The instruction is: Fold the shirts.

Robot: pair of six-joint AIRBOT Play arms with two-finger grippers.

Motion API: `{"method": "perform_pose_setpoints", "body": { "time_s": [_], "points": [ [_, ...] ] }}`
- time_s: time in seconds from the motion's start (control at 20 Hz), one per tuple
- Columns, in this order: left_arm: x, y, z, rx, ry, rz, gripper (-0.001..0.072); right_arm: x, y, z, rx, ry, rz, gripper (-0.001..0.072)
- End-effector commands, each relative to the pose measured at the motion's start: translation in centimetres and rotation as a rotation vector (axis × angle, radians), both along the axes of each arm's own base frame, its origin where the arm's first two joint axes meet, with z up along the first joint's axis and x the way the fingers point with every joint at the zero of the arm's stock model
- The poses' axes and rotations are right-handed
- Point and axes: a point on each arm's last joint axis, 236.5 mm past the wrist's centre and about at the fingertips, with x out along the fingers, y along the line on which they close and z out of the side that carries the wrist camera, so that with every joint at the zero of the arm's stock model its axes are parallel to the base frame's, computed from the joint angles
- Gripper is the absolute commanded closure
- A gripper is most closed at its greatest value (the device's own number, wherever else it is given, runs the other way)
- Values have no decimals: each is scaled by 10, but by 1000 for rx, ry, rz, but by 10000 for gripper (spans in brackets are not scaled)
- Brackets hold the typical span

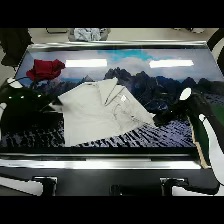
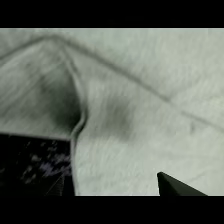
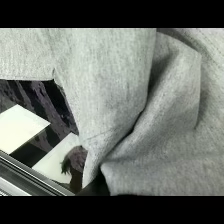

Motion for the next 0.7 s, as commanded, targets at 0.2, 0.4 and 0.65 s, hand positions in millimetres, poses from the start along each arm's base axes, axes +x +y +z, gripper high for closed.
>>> {"method": "perform_pose_setpoints", "body": {
  "time_s": [0.2,0.4,0.65],
  "points": [
    [-163,-14,-27,8,160,40,151,5,2,-1,9,-33,-6,675],
    [-205,-50,-63,-88,169,127,156,-2,3,0,14,-7,4,675],
    [-191,-68,-79,-64,83,125,184,-9,4,1,20,22,13,675]
  ]
}}
